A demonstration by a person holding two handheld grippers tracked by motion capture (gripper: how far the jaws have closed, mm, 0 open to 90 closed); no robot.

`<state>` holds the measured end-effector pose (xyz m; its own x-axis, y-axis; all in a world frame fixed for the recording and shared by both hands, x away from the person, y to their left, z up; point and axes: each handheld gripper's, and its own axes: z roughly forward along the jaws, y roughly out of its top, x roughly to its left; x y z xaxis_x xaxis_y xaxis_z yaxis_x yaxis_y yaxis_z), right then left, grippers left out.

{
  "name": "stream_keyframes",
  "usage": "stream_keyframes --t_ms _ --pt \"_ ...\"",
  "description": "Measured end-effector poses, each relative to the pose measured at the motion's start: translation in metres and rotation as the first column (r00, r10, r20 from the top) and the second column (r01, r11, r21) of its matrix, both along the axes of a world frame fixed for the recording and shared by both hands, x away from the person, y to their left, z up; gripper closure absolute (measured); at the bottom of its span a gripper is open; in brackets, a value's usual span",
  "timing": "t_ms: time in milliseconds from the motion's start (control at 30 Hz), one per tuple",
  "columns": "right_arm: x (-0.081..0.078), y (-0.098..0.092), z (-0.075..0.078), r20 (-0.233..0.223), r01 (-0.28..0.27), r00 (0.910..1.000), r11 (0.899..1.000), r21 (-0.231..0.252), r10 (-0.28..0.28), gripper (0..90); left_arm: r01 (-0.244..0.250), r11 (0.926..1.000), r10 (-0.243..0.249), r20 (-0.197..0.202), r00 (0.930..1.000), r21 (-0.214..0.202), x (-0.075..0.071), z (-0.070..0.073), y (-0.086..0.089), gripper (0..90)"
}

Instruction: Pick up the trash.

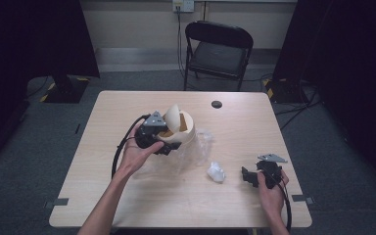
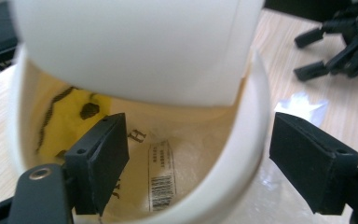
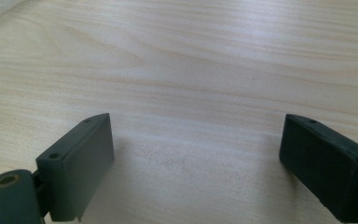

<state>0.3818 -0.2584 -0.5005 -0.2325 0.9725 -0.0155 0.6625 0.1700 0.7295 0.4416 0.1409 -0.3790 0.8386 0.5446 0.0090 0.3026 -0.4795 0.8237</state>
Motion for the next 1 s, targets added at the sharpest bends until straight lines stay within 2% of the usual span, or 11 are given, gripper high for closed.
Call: stream_keyframes --t_ms 167,267,333,367,400,433,467,533,600,733,1000 --pt "0.001 0.0 0.0 0.001 -0.006 1.0 1.0 -0.003 0.006 8.8 -0.034 0.9993 0.034 0.01 0.9994 -0.017 -0.008 0.004 0.014 21.6" --pt "0.001 0.0 0.0 0.002 -0.007 1.0 1.0 -0.002 0.007 8.8 -0.036 0.992 0.035 -0.014 0.9993 -0.121 -0.013 0.006 0.022 23.0" --pt "0.001 0.0 0.0 0.001 -0.007 1.0 1.0 -0.002 0.007 8.8 -0.039 0.9833 0.035 -0.027 0.999 -0.178 -0.017 0.007 0.022 24.5" --pt "0.001 0.0 0.0 0.001 -0.007 1.0 1.0 -0.002 0.007 8.8 -0.009 0.9765 0.007 -0.013 0.9999 -0.215 -0.024 0.007 0.017 24.7" --pt "0.001 0.0 0.0 0.001 -0.007 1.0 1.0 -0.002 0.007 8.8 -0.009 0.9765 0.007 -0.013 0.9999 -0.215 -0.024 0.007 0.017 25.1" --pt "0.001 0.0 0.0 0.001 -0.007 1.0 1.0 -0.002 0.007 8.8 -0.012 0.9821 0.015 0.016 0.9998 -0.188 -0.03 0.008 0.012 25.1" --pt "0.001 0.0 0.0 0.002 -0.006 1.0 1.0 -0.003 0.006 8.8 -0.015 0.983 0.021 0.034 0.9992 -0.183 -0.035 0.009 0.008 25.3" --pt "0.001 0.0 0.0 0.001 -0.007 1.0 1.0 -0.002 0.007 8.8 0.011 0.9798 -0.002 0.043 0.9991 -0.2 -0.042 0.01 0.001 25.5" --pt "0.001 0.0 0.0 0.001 -0.007 1.0 1.0 -0.003 0.007 8.9 0.022 0.9817 -0.011 0.062 0.998 -0.189 -0.05 0.011 -0.006 25.5" --pt "0.001 0.0 0.0 0.001 -0.007 1.0 1.0 -0.002 0.007 8.8 0.074 0.983 -0.066 0.053 0.9964 -0.168 -0.062 0.01 -0.026 25.5" --pt "0.001 0.0 0.0 0.001 -0.007 1.0 1.0 -0.002 0.007 8.8 0.124 0.9859 -0.123 0.018 0.9923 -0.112 -0.065 -0.008 -0.069 25.5"
